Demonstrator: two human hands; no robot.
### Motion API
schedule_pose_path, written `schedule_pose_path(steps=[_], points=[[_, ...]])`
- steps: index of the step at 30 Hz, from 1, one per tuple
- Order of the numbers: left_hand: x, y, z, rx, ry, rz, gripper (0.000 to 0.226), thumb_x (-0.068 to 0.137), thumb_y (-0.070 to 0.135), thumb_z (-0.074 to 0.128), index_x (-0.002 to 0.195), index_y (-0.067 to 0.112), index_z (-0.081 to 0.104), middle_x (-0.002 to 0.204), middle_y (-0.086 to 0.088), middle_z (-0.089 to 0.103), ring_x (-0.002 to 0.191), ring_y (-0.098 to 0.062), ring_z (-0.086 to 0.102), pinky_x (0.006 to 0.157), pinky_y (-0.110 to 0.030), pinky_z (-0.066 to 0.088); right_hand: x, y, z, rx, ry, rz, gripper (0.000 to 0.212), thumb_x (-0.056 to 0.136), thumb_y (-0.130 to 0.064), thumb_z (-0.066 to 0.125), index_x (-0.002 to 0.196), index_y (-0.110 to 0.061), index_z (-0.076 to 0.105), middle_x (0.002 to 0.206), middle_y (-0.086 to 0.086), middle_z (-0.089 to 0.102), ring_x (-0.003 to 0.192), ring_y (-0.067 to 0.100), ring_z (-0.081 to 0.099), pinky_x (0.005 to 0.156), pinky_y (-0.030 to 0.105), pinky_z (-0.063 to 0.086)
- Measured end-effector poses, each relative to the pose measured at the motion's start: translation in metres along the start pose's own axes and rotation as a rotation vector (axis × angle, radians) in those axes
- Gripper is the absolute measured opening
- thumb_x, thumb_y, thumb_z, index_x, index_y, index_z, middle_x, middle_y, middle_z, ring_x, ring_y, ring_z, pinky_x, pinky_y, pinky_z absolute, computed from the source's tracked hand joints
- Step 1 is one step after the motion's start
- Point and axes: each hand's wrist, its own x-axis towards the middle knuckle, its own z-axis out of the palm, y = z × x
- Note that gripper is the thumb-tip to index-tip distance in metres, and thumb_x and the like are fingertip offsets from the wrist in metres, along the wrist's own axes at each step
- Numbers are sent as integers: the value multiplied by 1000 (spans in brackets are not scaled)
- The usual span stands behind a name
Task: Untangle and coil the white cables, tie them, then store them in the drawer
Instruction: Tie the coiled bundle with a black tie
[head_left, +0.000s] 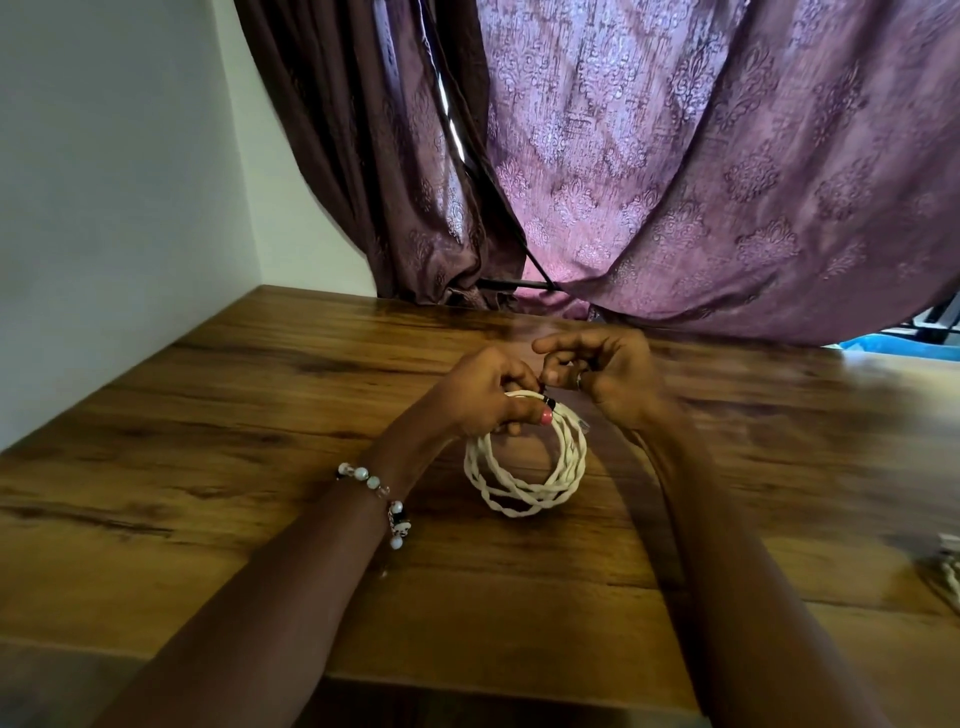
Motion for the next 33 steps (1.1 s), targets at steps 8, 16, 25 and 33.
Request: schedule_pose_path(steps=[8, 16, 25, 33], points=[[1, 0, 5, -175, 127, -18, 8, 80, -1, 70, 88, -2, 68, 62, -10, 68, 39, -11, 56, 36, -17, 38, -5, -17, -5, -163, 34, -107, 37, 71, 14, 72, 103, -3, 67, 72, 2, 68, 64, 1, 65, 66, 15, 53], [4, -5, 7, -358, 215, -111, 17, 86, -1, 64, 100, -9, 67, 65, -17, 65, 38, -6, 51, 37, -15, 36, -4, -16, -1, -374, 50, -120, 30, 65, 3, 80, 90, -12, 73, 63, -14, 69, 77, 18, 63, 73, 34, 51], [8, -14, 4, -674, 388, -262, 11, 87, 1, 62, 78, -5, 65, 48, -4, 57, 36, -5, 46, 33, -13, 34, 3, -12, 26, -820, -50, -416, 41, 63, -14, 85, 102, -10, 72, 73, 4, 73, 69, 9, 63, 66, 3, 37], [4, -14, -9, -593, 407, -194, 3, 82, -5, 67, 84, -7, 67, 54, -6, 65, 38, -4, 48, 36, -15, 36, -4, -19, 7, -482, -72, -214, 35, 74, -26, 76, 103, -8, 72, 74, 1, 73, 63, 5, 64, 64, 23, 49]])
